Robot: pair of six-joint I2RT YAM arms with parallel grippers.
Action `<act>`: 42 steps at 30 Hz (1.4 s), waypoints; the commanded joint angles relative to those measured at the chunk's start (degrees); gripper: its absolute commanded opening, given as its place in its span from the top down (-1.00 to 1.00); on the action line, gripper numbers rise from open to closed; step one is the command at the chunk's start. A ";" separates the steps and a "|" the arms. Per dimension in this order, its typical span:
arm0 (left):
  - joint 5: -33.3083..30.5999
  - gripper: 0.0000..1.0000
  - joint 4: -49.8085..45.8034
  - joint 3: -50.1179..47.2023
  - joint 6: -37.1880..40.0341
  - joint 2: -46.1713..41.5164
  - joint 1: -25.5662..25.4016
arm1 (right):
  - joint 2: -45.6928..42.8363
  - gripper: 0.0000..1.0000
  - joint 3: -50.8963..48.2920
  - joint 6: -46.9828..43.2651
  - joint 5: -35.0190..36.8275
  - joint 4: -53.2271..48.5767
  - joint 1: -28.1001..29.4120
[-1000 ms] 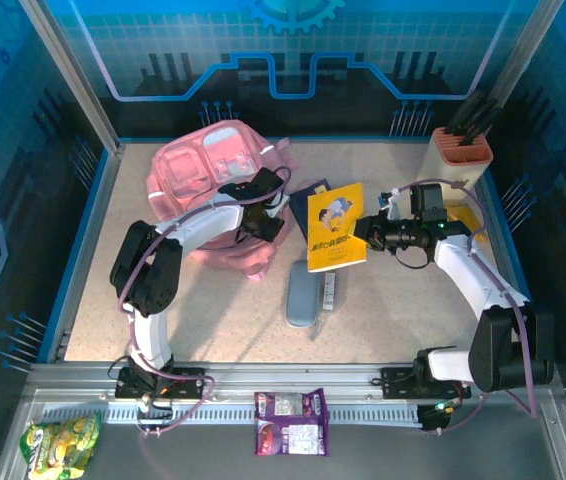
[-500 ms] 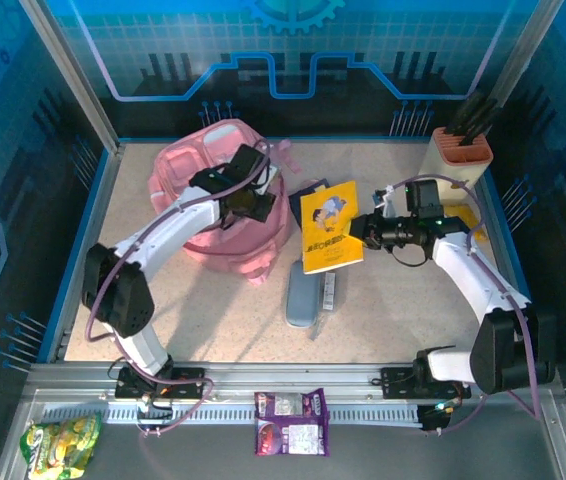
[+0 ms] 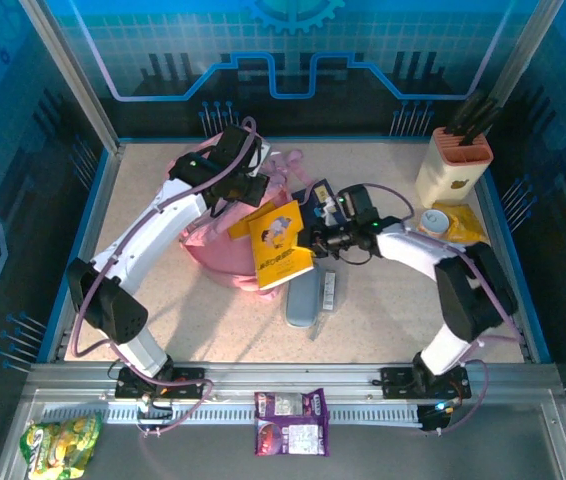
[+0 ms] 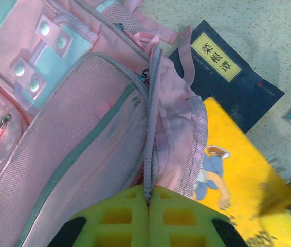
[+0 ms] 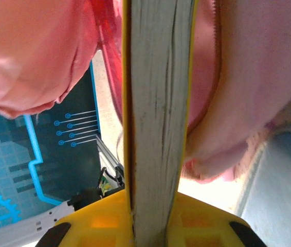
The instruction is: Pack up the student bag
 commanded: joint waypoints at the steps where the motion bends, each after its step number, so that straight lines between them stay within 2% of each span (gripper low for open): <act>1: -1.54 1.00 0.88 2.38 -2.13 -4.36 -0.26 | 4.65 1.00 6.94 3.28 1.15 10.94 2.43; 5: -0.69 1.00 1.31 2.07 -2.08 -5.14 -0.33 | 10.62 1.00 12.99 3.54 3.76 11.73 4.45; 9: -0.70 1.00 0.48 2.89 -1.65 -5.11 -0.26 | 16.15 1.00 19.14 0.92 9.04 8.01 4.86; 11: -0.57 1.00 1.06 2.72 -1.68 -5.34 -0.29 | 19.31 0.90 22.80 -0.35 10.23 6.24 4.62; 13: -0.47 1.00 1.31 2.61 -1.61 -5.16 -0.34 | 22.76 0.76 26.73 -0.24 9.36 4.81 4.48; 14: -0.67 1.00 1.28 2.60 -1.80 -5.00 -0.28 | 23.74 0.62 27.82 -0.52 9.45 3.97 4.47; 19: -1.51 1.00 1.70 2.01 -1.56 -4.93 -0.34 | 22.51 0.03 29.15 -6.83 15.99 -3.85 4.33; 22: -1.83 1.00 1.78 1.74 -1.47 -5.10 -0.21 | 17.66 -0.14 26.35 -11.81 19.89 -7.67 4.34; 24: -1.64 1.00 2.29 1.18 -1.55 -5.25 -0.23 | 14.22 -0.19 24.08 -14.92 21.36 -10.22 4.52; 28: -1.48 1.00 2.26 0.73 -1.91 -5.35 -0.24 | 9.15 -0.15 19.14 -19.02 23.22 -15.13 6.11; 33: -1.75 1.00 2.80 -0.34 -1.81 -5.80 -0.25 | 6.12 0.15 12.71 -19.38 24.92 -14.55 8.92; 38: -1.39 1.00 2.90 -0.37 -2.12 -5.64 -0.23 | 10.68 0.42 13.97 -17.83 21.83 -11.60 11.12; 42: -0.91 1.00 2.42 -0.33 -2.29 -5.74 -0.18 | 14.55 0.55 17.77 -18.09 24.78 -10.84 12.33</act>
